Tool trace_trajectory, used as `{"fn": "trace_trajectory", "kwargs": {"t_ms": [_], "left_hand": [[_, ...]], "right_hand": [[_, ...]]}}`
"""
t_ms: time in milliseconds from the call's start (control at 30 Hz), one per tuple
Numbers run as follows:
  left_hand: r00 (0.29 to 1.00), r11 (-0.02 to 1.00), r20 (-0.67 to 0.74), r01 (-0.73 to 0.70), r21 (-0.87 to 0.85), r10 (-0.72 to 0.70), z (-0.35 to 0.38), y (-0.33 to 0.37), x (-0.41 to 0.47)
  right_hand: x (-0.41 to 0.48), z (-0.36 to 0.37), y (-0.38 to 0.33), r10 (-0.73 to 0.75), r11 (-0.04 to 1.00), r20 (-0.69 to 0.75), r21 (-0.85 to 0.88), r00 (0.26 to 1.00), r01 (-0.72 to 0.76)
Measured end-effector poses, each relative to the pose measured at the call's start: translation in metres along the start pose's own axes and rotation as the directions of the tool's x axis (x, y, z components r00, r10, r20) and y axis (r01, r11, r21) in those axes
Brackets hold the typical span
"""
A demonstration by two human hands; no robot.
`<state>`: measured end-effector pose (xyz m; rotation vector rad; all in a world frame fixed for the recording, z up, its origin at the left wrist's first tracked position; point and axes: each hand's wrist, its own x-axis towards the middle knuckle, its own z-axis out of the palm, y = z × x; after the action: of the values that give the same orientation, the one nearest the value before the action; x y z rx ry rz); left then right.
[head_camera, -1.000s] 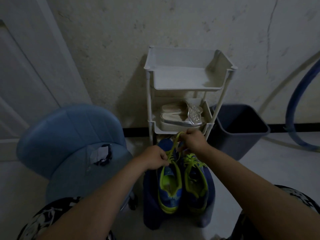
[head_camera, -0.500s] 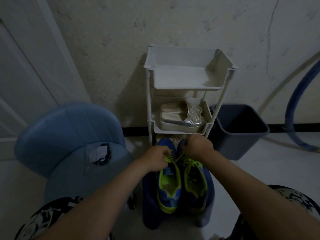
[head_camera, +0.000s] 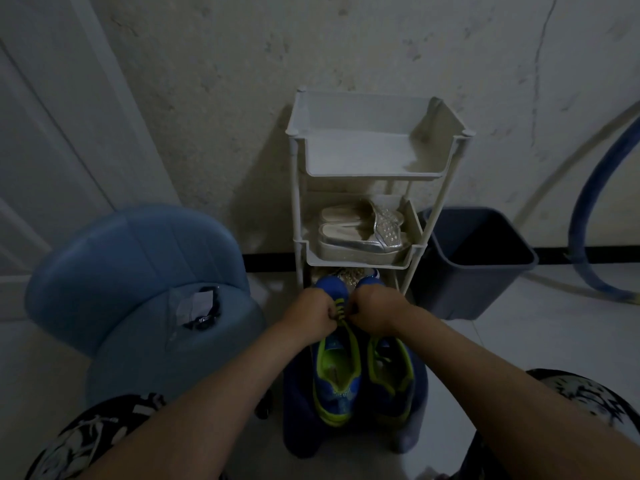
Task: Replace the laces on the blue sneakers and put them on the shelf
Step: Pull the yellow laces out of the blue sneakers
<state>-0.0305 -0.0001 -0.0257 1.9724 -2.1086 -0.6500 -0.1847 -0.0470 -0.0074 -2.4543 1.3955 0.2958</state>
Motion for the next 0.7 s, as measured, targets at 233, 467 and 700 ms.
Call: {"fn": "trace_trajectory", "kwargs": {"t_ms": [233,467,700], "left_hand": [[0.991,0.983,0.044,0.13,-0.127,-0.126,-0.006,-0.003,0.002],[0.979,0.967,0.103,0.192,-0.166,-0.177,-0.012,-0.012,0.0],[0.97,0.938,0.15,0.224,-0.264,-0.19,-0.014,-0.011,0.004]], "right_hand": [[-0.002,0.008,-0.004,-0.031,0.998,-0.012,0.054,0.999,0.032],[-0.001,0.01,-0.005,-0.063,0.996,-0.093,0.058,0.994,0.069],[0.0,0.017,-0.008,-0.045,0.995,-0.133,0.078,0.99,0.055]]}}
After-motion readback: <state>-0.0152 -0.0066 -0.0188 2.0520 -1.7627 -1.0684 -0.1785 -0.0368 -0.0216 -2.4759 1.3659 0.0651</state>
